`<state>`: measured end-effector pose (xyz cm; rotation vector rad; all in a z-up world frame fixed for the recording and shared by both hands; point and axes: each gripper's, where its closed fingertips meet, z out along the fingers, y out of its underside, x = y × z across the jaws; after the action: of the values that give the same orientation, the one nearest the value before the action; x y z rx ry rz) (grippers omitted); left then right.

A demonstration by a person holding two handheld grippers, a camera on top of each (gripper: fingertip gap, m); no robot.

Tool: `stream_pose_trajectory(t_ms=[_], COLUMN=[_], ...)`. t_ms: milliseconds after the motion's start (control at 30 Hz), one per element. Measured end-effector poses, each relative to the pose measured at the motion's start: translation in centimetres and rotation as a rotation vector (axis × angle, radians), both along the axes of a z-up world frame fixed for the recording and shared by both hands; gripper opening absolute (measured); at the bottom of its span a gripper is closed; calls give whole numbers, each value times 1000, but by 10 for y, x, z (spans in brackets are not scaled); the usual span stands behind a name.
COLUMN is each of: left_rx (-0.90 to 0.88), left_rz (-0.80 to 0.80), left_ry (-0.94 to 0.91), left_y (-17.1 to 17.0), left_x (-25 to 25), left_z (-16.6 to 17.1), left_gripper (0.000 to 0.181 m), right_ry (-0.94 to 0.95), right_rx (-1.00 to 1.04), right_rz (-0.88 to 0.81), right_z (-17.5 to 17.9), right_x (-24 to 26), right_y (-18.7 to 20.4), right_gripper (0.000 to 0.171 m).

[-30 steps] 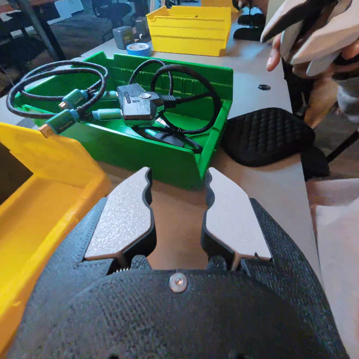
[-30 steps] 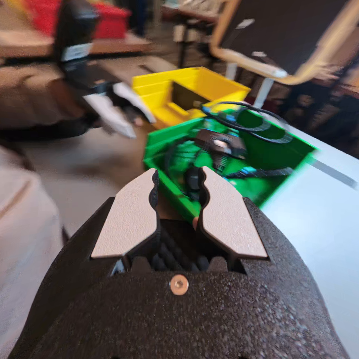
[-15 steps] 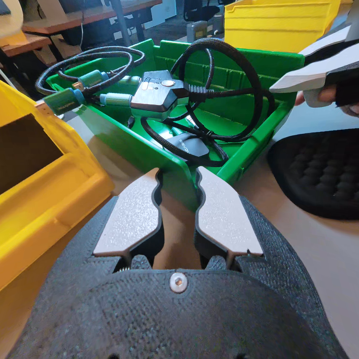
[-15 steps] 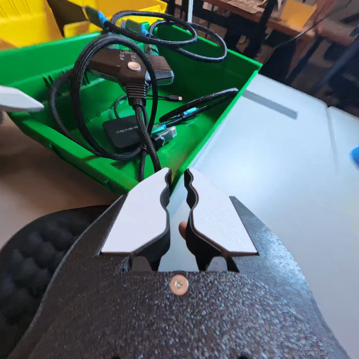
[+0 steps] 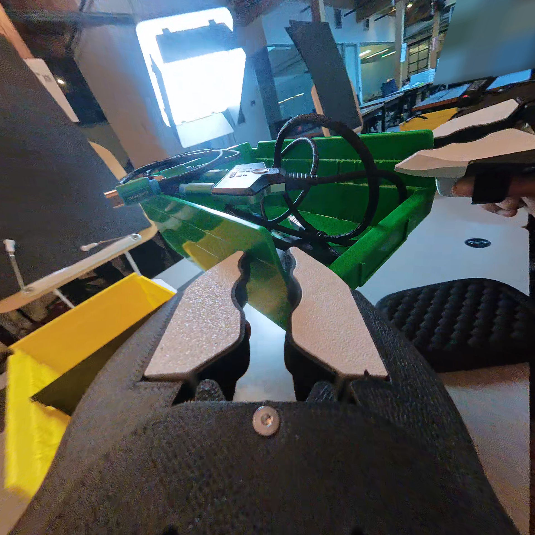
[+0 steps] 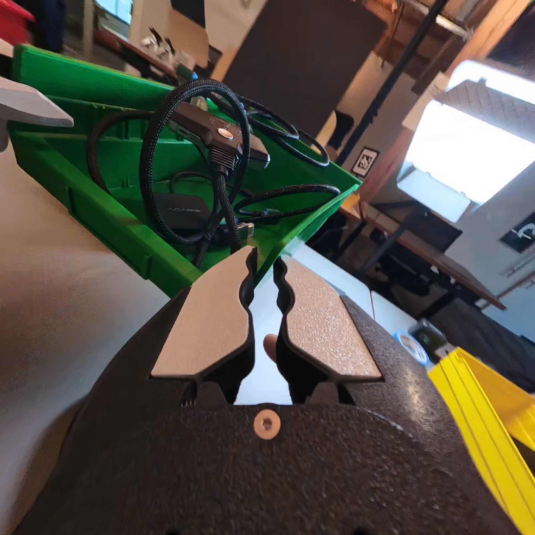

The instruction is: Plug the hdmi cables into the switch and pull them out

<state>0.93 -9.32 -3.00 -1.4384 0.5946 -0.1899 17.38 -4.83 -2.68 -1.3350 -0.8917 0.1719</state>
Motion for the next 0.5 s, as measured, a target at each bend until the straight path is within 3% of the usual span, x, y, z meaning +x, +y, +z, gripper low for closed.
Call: stream_pose_trajectory(t_ms=[133, 267, 500], left_rx=[78, 91, -21], left_rz=[158, 320, 549], left_ry=[45, 60, 218], left_y=[-37, -83, -156], left_x=[-67, -153, -274], left_z=[35, 47, 13], left_gripper=[24, 24, 25], right_ry=[58, 121, 138], right_rx=[42, 29, -141], right_rz=[162, 347, 676], right_z=[27, 43, -2], right_x=[-78, -176, -321], right_y=[-10, -33, -75], right_gripper=[10, 11, 15])
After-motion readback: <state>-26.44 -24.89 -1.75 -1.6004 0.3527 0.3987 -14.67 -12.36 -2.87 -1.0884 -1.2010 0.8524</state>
